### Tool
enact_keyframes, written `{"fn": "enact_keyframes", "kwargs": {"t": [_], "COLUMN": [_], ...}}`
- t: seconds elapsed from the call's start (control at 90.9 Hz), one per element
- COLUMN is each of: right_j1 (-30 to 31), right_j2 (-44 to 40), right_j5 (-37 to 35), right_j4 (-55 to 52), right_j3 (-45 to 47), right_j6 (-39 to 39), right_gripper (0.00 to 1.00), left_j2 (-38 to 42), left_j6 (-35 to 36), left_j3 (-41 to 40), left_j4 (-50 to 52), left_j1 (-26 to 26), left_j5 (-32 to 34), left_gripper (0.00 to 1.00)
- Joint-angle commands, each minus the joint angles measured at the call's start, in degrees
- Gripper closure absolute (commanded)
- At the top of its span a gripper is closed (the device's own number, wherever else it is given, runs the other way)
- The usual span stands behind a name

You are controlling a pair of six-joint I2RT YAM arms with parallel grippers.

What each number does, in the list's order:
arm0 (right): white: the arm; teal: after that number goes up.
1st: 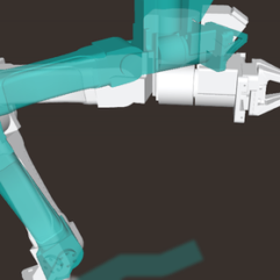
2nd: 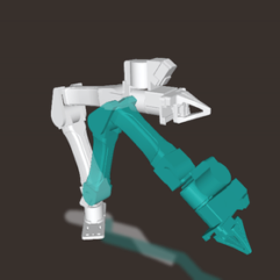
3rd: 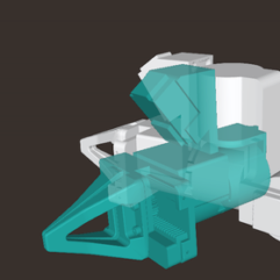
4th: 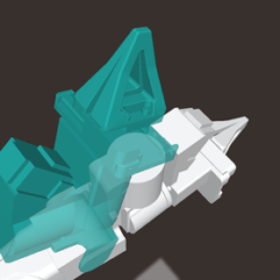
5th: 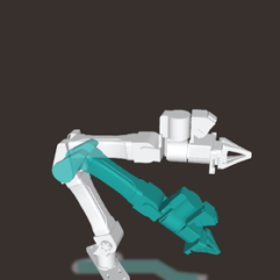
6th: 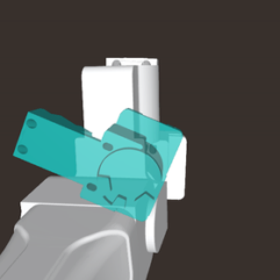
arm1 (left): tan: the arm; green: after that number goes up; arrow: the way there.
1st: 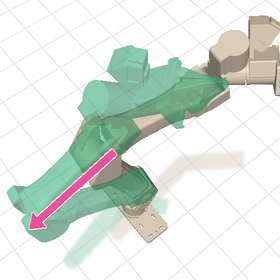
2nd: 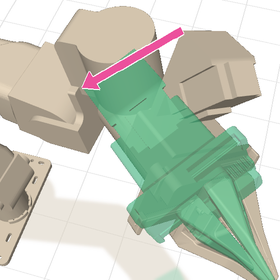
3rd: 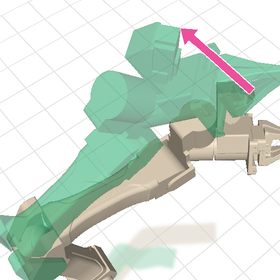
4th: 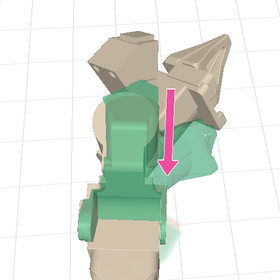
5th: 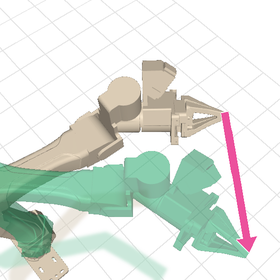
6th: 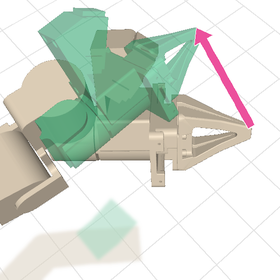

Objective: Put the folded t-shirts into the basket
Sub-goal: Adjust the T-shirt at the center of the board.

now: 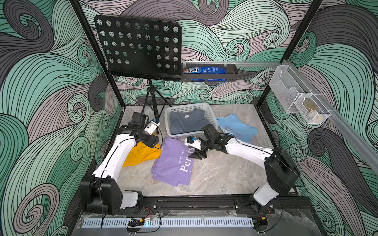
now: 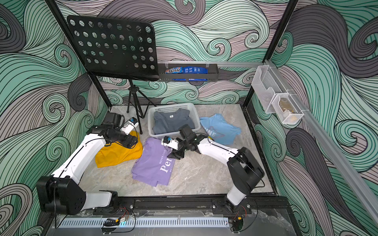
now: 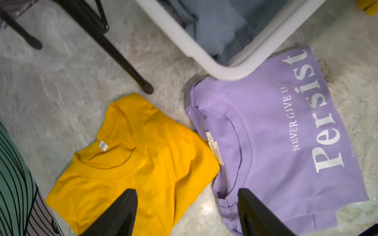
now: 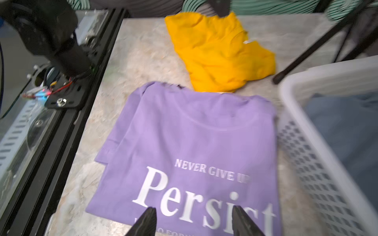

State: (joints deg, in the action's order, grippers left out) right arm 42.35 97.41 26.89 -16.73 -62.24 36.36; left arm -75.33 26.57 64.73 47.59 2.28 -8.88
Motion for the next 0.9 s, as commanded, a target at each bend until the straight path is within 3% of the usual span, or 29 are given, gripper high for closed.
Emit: {"fn": "enact_keyframes", "kwargs": {"t": [0.0, 0.264, 0.44, 0.572, 0.715, 0.891], "right_j1": [2.64, 1.60, -2.56, -4.48, -4.68, -9.20], "right_j2": [6.55, 14.08, 11.87, 5.56, -2.77, -1.43], "right_j5": [-3.51, -5.76, -5.87, -7.19, -3.65, 8.56], "right_j4": [-2.63, -9.63, -15.79, -19.06, -22.22, -19.24], "right_j3": [-4.95, -7.06, -1.85, 6.70, 11.51, 4.30], "right_j6": [2.63, 6.00, 7.40, 8.93, 10.97, 7.93], "right_gripper": [0.38, 0.35, 0.35, 0.35, 0.35, 0.34], "left_j2": [1.64, 2.69, 2.27, 2.01, 2.39, 4.51], "left_j6": [0.39, 6.27, 10.29, 11.74, 13.77, 16.56], "left_j3": [-0.86, -2.51, -3.16, -4.12, -6.36, -11.67], "left_j4": [1.66, 5.87, 9.31, 11.37, 11.81, 6.04], "left_j1": [-2.77, -2.85, -2.48, -0.90, 3.53, 14.97], "left_j5": [-2.55, -5.39, -8.97, -9.50, -9.40, -7.86], "left_gripper": [0.20, 0.16, 0.14, 0.14, 0.14, 0.18]}}
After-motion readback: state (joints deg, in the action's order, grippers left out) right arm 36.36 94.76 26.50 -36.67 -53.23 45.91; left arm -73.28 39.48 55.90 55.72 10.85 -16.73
